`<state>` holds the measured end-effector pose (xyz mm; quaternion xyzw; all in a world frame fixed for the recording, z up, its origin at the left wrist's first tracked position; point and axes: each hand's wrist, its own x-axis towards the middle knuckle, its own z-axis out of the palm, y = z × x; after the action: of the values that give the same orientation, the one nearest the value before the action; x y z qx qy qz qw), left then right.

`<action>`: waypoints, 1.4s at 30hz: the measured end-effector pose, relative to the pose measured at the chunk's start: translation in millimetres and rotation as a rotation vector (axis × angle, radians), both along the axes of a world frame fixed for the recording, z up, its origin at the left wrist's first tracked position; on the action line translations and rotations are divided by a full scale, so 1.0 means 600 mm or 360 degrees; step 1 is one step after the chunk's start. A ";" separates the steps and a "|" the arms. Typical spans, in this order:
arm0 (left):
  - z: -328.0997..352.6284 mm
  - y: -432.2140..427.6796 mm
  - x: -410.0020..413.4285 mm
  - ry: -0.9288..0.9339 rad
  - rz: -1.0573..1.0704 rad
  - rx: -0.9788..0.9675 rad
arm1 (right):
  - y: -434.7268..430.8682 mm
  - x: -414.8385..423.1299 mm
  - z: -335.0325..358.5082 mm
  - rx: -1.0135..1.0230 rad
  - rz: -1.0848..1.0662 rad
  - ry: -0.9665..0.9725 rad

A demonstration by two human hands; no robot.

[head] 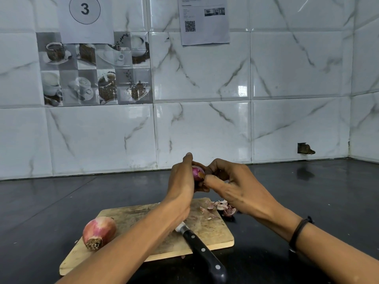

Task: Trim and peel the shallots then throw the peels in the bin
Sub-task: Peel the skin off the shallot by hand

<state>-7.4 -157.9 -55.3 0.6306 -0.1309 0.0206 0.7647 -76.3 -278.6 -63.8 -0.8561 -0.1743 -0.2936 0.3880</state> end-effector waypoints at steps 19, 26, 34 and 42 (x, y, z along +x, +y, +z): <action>-0.003 0.003 -0.004 -0.0592 0.0127 0.0432 | -0.001 0.016 0.007 0.1106 0.0579 0.0550; -0.006 0.005 0.002 -0.0587 0.0085 0.0477 | -0.007 0.027 0.009 0.1427 0.0660 0.0627; -0.002 0.008 0.012 -0.0128 -0.0055 0.0258 | -0.006 0.015 -0.003 0.0641 0.0350 0.0317; 0.001 0.011 0.012 -0.0015 -0.0100 0.0253 | -0.011 0.022 -0.004 0.0203 0.0161 -0.0029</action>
<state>-0.2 -151.4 -54.9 0.6847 -0.1553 -0.0109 0.7120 -63.2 -285.3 -66.1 -0.8170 -0.2017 -0.2919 0.4545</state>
